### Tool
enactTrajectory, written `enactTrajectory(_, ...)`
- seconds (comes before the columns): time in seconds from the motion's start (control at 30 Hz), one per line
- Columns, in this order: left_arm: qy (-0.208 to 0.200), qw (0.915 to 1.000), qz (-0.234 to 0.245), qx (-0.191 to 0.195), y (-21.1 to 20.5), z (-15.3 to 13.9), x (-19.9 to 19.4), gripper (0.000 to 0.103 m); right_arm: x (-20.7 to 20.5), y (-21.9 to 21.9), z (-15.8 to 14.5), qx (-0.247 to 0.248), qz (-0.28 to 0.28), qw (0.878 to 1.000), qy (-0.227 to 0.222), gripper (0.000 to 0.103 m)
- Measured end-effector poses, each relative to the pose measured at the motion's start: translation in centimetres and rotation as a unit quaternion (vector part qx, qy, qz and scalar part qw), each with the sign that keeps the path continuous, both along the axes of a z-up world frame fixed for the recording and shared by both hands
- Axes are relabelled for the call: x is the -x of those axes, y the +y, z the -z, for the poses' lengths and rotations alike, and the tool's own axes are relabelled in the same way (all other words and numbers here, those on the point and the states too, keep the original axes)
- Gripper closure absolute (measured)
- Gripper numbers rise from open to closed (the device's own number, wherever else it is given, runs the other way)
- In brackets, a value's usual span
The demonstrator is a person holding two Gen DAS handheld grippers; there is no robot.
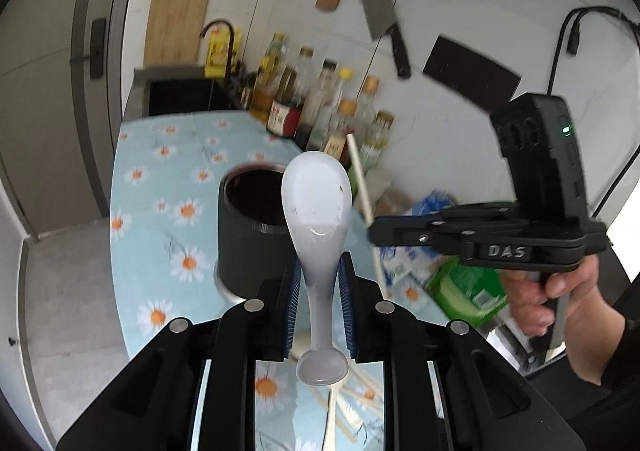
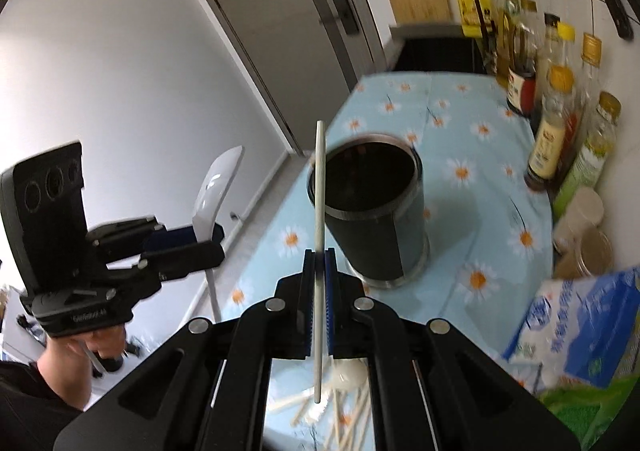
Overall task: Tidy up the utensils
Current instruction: 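Lift the white spoon with the left tool while the right tool lifts the chopstick over the black holder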
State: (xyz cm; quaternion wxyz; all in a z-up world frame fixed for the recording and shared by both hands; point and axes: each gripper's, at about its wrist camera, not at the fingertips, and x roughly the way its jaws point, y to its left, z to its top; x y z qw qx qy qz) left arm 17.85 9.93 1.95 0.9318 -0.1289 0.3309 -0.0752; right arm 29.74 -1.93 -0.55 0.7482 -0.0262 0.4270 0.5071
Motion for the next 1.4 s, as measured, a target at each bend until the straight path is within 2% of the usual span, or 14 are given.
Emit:
enactTrajectory(0.1, -0.013, 0.9999, -0.005, -0.009, 0.2, -1.0, -0.8, 0.085, -0.7, 0.0, -1.2, -0.027, 0.011, 1.0, -0.002, 0.097)
enactTrajectory(0.43, -0.093, 0.9953, -0.023, -0.015, 1.2, -3.6, -3.5, 0.085, -2.5, -0.4, -6.1, -0.129, 0.058, 0.987, -0.081, 0.097)
enactTrajectory(0.57, -0.128, 0.9907, -0.038, -0.025, 1.3, -3.8, -4.4, 0.085, -3.6, -0.2, -6.7, -0.154, 0.077, 0.979, -0.109, 0.097)
enactTrajectory(0.67, -0.144, 0.988, -0.05, -0.026, 1.6, -3.7, -5.2, 0.085, -4.8, 0.2, -6.6, -0.17, 0.084, 0.976, -0.107, 0.097)
enactTrajectory(0.97, -0.17, 0.9832, -0.066, -0.012, 3.3, -2.0, -7.4, 0.085, -6.4, 2.1, -5.6, -0.166, 0.098, 0.973, -0.127, 0.097)
enactTrajectory(1.17, -0.16, 0.9847, -0.068, -0.004, 4.3, 0.1, -8.6, 0.085, -6.4, 3.3, -4.8, -0.154, 0.099, 0.972, -0.146, 0.097)
enactTrajectory(1.4, -0.144, 0.987, -0.069, -0.01, 4.4, 2.0, -8.9, 0.085, -7.4, 3.8, -2.0, -0.133, 0.104, 0.979, -0.111, 0.097)
